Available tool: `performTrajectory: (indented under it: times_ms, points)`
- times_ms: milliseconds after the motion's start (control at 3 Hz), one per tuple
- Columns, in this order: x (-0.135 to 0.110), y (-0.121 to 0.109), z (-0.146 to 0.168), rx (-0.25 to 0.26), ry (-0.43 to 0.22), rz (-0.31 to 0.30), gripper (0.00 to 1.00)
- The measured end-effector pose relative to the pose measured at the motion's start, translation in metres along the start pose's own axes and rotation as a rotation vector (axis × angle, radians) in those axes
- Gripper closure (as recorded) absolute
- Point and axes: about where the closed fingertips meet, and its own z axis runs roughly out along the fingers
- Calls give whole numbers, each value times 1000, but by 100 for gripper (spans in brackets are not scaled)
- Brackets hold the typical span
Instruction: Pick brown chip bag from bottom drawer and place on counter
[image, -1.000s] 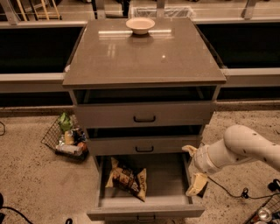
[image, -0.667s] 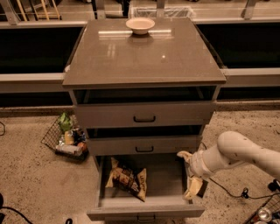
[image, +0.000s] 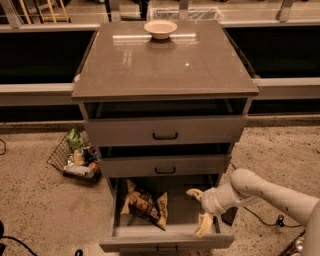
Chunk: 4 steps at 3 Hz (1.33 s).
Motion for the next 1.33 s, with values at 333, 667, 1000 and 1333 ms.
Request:
performTrajectory:
  times_ms: [333,667,1000,1333]
  points:
    - [11,4,18,-19,-21,23,0]
    - [10,4,17,-18,-20,21,0]
    - [15,-4,32,-36,-35,11,0]
    - [15,-46,81,-4,-100,-68,0]
